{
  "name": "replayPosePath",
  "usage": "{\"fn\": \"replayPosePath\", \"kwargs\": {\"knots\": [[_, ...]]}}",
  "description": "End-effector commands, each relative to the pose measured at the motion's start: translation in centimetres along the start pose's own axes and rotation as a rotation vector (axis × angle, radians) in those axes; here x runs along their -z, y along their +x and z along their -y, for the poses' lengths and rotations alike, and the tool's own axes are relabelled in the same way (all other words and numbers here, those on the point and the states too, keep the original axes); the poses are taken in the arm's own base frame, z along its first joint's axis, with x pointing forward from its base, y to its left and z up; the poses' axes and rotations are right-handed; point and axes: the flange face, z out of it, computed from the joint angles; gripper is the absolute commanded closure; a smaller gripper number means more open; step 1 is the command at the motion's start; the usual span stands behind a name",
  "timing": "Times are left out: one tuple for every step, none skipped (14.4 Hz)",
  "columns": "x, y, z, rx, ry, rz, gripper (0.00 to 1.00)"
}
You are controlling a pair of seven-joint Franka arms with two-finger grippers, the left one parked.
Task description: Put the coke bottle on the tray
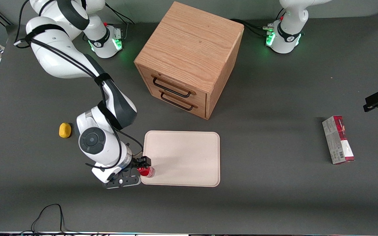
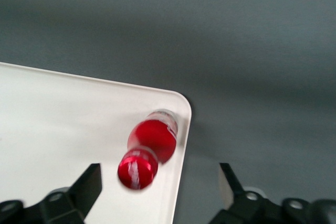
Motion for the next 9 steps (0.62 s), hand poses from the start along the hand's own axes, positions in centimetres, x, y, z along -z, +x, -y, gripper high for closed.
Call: {"fn": "replayPosePath", "kwargs": {"knots": [[7.8,-2.1,-0.6,-0.071,0.015,0.029,0.00],[10.3,-3.0,-2.0,-0.097,0.008,0.036,0.00],[12.7,-4.2,-3.0,-0.121,0.008,0.038,0.00],[15.0,-5.8,-4.3,-0.146,-0.001,0.037,0.00],[16.7,-7.6,-5.6,-0.171,-0.011,0.035,0.00],[18.1,-9.4,-6.7,-0.186,-0.012,0.035,0.00],[19.3,-10.9,-8.4,-0.207,-0.016,0.032,0.00],[20.1,-12.4,-10.2,-0.221,-0.018,0.037,0.00],[21.2,-14.0,-11.9,-0.197,-0.016,0.033,0.00]]}}
